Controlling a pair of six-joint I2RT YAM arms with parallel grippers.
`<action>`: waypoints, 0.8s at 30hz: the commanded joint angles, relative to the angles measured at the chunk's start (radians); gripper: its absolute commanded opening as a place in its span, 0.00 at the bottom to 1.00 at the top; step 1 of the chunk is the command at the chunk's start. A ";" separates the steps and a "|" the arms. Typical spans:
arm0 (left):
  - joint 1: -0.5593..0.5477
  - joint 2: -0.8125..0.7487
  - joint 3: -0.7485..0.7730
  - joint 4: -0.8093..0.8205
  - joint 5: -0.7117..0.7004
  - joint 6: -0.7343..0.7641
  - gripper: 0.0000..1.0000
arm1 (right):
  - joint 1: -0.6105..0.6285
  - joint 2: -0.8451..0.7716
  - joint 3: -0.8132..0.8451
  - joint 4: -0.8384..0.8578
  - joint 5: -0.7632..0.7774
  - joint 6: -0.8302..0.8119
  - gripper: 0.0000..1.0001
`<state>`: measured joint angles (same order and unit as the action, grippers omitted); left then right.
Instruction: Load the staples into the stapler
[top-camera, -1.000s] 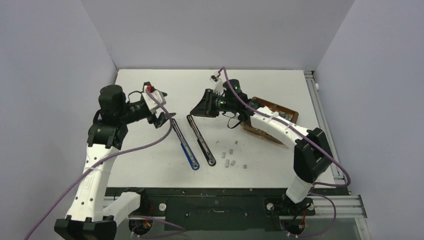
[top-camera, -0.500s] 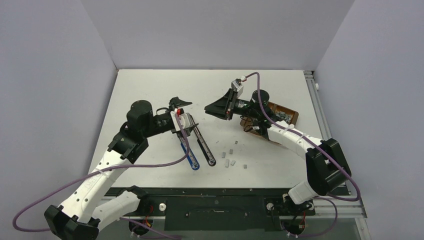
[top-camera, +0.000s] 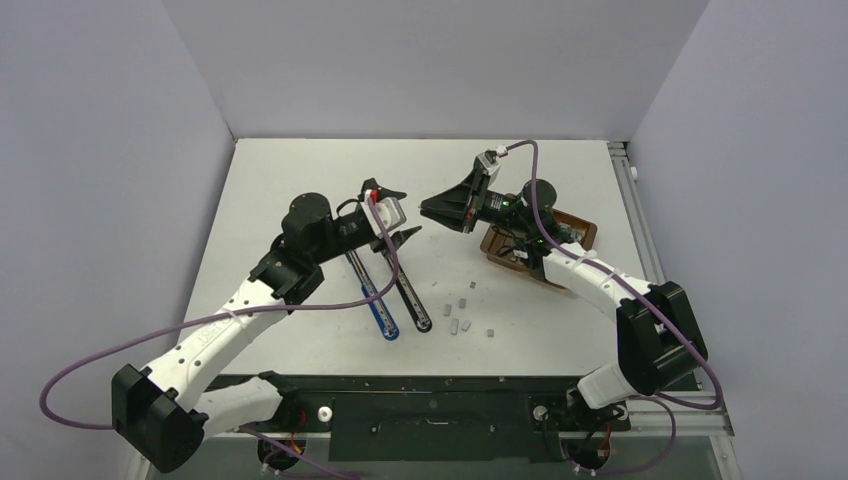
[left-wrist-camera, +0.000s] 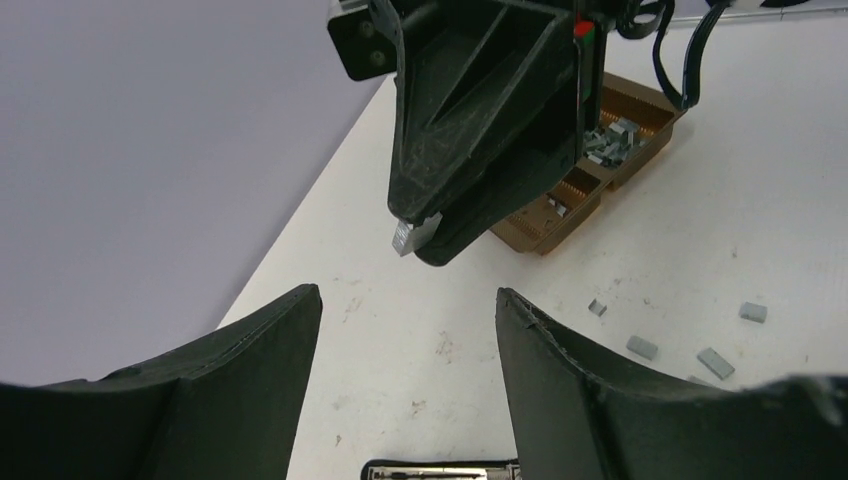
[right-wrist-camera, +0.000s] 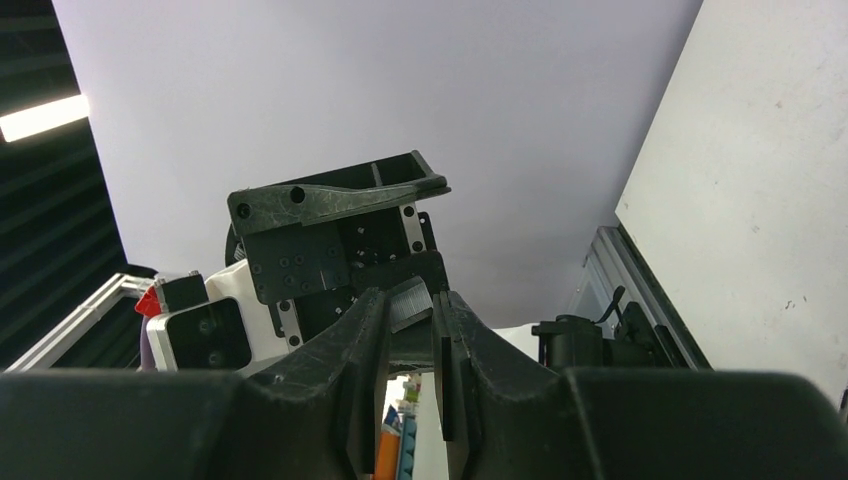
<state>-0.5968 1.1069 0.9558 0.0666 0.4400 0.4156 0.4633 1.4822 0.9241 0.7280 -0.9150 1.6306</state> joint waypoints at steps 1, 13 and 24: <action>-0.026 -0.004 0.051 0.147 -0.036 -0.074 0.60 | -0.005 -0.008 -0.002 0.122 -0.023 0.040 0.21; -0.079 0.002 0.047 0.202 -0.107 -0.038 0.51 | -0.003 0.018 -0.004 0.196 -0.005 0.078 0.22; -0.085 0.015 0.076 0.161 -0.077 -0.047 0.33 | -0.002 0.008 -0.017 0.192 -0.006 0.064 0.22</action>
<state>-0.6754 1.1152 0.9710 0.2115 0.3557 0.3767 0.4633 1.4994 0.9138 0.8513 -0.9245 1.6966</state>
